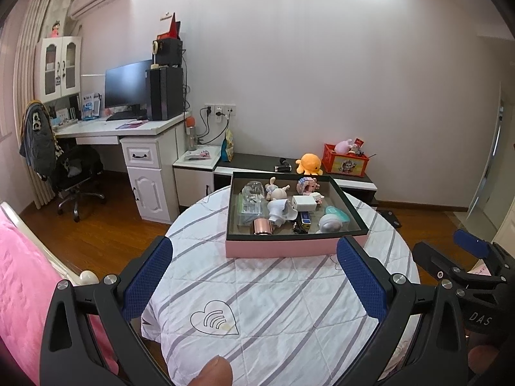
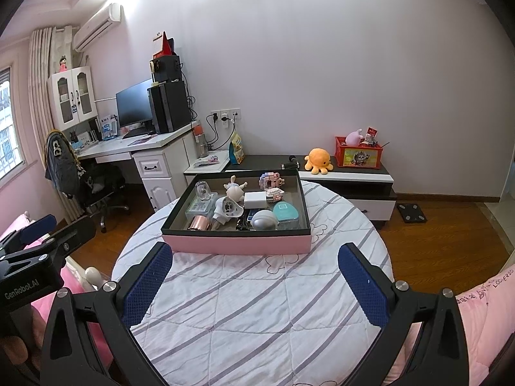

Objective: Organize rigid objects

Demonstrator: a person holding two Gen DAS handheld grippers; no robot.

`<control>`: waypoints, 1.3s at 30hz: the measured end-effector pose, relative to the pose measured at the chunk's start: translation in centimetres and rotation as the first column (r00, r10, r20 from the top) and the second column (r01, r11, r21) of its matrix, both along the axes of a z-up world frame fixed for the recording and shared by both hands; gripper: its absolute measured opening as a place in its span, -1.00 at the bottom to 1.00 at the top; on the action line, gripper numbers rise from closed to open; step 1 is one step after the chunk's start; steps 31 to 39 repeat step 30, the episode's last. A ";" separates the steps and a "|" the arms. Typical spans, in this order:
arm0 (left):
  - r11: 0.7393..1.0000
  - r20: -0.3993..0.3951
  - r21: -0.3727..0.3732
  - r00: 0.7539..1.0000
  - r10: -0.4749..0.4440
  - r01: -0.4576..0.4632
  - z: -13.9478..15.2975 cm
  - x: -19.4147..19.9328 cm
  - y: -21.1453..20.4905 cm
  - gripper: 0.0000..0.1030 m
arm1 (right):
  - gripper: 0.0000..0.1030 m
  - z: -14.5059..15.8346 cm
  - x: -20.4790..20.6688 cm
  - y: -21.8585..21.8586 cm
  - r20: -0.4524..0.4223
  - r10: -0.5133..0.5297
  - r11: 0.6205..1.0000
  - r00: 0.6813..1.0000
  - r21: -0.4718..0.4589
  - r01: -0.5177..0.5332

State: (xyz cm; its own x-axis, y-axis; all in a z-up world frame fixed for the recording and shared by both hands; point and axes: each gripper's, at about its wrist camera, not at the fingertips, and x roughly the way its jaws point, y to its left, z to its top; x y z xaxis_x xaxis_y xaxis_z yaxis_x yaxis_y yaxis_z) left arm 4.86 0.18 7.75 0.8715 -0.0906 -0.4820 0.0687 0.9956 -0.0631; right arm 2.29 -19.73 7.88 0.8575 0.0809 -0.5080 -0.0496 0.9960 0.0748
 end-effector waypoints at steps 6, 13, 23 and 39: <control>0.999 -0.010 -0.037 1.000 -0.030 0.029 0.0 0.0 0.1 1.00 | 1.00 0.0 0.0 0.0 -0.003 0.000 1.000 1.000 0.001 0.000; 0.999 -0.005 -0.043 1.000 -0.017 0.016 0.3 0.0 0.5 1.00 | 1.00 -0.1 0.4 0.1 -0.010 -0.006 1.000 1.000 -0.001 0.006; 1.000 0.014 -0.012 1.000 -0.002 0.002 0.2 -0.3 0.2 1.00 | 1.00 0.1 0.3 0.0 0.003 -0.009 1.000 1.000 -0.005 0.009; 1.000 0.038 0.015 0.999 -0.003 0.002 0.3 -0.8 -0.3 1.00 | 1.00 0.7 -0.2 -0.1 0.019 -0.027 1.000 0.999 -0.009 0.027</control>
